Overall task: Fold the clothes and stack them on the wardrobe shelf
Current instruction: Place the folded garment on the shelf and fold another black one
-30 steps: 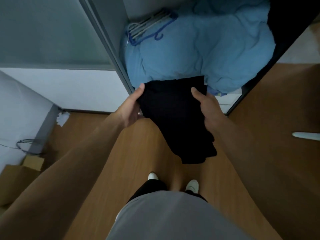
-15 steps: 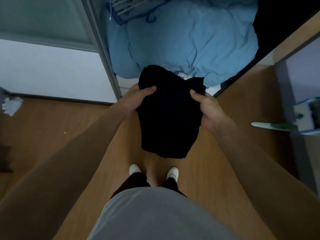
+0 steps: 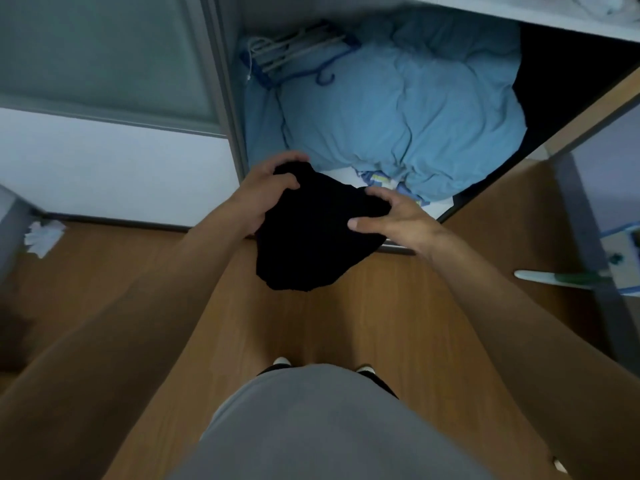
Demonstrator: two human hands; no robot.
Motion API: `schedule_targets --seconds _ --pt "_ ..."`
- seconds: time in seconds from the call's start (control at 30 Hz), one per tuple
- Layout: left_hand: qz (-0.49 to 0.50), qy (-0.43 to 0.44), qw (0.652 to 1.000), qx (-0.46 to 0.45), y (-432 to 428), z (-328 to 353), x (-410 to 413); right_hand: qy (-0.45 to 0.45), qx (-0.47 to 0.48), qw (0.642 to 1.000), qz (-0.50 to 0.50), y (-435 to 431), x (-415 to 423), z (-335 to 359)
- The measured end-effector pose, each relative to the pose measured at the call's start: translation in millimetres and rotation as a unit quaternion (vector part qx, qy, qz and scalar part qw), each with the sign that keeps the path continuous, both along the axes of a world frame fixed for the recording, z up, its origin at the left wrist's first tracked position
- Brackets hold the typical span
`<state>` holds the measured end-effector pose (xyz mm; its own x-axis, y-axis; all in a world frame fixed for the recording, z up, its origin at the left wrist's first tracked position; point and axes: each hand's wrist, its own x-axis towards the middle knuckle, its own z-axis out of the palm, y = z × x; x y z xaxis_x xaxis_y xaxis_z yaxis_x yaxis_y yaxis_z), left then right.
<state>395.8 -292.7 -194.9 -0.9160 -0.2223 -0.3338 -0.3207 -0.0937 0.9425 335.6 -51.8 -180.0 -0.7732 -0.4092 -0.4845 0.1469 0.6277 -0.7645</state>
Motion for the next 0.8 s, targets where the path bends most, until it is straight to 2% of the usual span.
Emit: schedule_targets --seconds 0.07,0.13,0.23,0.33,0.43,0.57,0.6,0.67,0.73,0.8 --pt "-0.013 0.011 1.000 0.000 -5.5 12.3 0.8 0.069 0.115 0.988 0.071 -14.7 1.2 2.1" --pt "-0.015 0.017 1.000 -0.014 -11.5 21.9 2.1 0.151 0.206 0.963 0.087 -27.2 0.6 3.0" --pt "-0.034 0.026 0.995 -0.093 -25.7 24.8 6.3 0.213 0.227 0.948 0.062 -37.8 -2.2 11.8" --pt "-0.121 0.014 0.973 -0.198 -36.9 20.6 9.8 0.219 0.225 0.947 0.067 -43.3 -6.4 23.7" --pt "-0.192 -0.030 0.937 -0.289 -35.0 10.5 10.1 0.230 0.235 0.940 0.095 -45.6 -6.2 35.8" --pt "-0.209 -0.081 0.869 -0.440 -23.7 -0.3 3.9 0.256 0.269 0.917 0.148 -38.7 -4.7 51.7" --pt "-0.224 -0.066 0.861 -0.452 -20.4 -0.7 0.3 0.268 0.284 0.906 0.164 -35.9 -5.2 55.6" --pt "-0.272 -0.008 0.866 -0.418 -11.8 0.5 -8.2 0.291 0.303 0.888 0.190 -29.4 -6.6 64.1" --pt "-0.325 0.028 0.868 -0.374 1.6 3.5 -16.1 0.300 0.302 0.884 0.194 -22.6 -10.6 72.3" --pt "-0.346 0.022 0.863 -0.367 14.2 5.8 -25.9 0.305 0.292 0.888 0.180 -13.8 -17.9 78.3"
